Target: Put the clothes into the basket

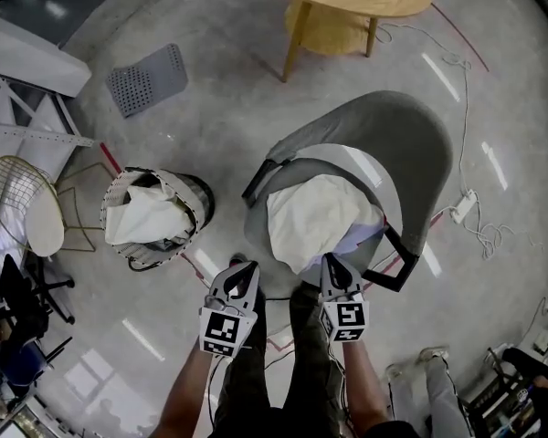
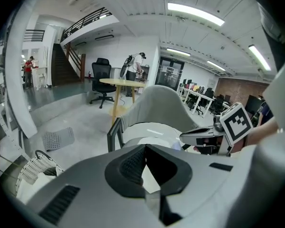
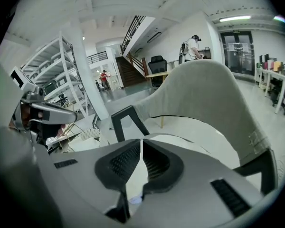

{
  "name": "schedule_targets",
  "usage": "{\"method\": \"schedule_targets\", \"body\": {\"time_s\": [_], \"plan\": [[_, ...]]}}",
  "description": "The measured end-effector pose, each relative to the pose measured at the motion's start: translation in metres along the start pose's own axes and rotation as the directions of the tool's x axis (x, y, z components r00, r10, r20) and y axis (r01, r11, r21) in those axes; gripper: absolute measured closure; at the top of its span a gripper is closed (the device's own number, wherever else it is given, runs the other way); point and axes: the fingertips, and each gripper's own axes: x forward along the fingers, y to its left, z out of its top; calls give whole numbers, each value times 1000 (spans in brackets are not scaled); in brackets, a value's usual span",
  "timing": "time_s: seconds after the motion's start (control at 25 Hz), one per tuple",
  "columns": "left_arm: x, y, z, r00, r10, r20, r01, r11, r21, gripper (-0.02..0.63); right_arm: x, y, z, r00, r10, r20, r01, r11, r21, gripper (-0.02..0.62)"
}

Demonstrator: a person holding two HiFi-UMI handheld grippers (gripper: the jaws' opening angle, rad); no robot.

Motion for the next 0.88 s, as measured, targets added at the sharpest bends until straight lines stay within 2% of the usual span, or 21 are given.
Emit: {"method": "schedule_targets", "body": {"time_s": [0.28,0.32,0.4,0.48,0.68,0.88], "plan": [[15,11,-13,1000,21,-21,-22,999,-27,598,17,0,-16,999,36,5,-36,999,-1,555],[18,12,-14,999,22,-23,-23,999,-31,600,21,1,-20,999,50,6,-50,999,-7,536],[23,14,-17,999,22,-26,-23,999,-36,598,30,0,-29,997,71,-10,-71,997,4,399],[28,15,-20,999,19,-32,-21,999,-40,600,42,-4,-42,996,82,-38,-81,996,32,346],[38,16,-31,999,13,-53,-16,998,-54,598,63,-20,-76,992,62,-111,-56,997,49,290],[50,15,-41,998,9,-61,-13,997,-70,598,79,-23,-107,979,70,-189,-64,997,39,270]]}}
